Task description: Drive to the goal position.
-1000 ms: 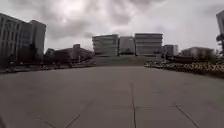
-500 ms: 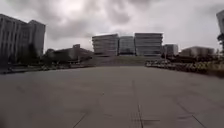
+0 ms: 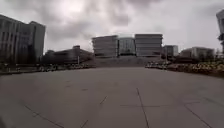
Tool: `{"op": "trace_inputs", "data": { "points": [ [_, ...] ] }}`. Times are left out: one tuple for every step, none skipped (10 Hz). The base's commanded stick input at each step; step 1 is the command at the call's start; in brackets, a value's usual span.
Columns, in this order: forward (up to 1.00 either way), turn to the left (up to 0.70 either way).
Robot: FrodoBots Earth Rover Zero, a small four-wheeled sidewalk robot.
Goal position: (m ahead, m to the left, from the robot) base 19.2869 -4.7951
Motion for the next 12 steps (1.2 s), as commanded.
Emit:
{"op": "trace_inputs", "data": {
  "points": [
    [0.7, -0.22],
    [0.7, 0.0],
    [0.7, 0.0],
    [0.7, 0.0],
    [0.7, 0.0],
    [0.7, 0.0],
    [0.7, 0.0],
    [0.7, 0.0],
    [0.7, 0.0],
    [0.7, 0.0],
    [0.7, 0.0],
    [0.7, 0.0]
  ]
}}
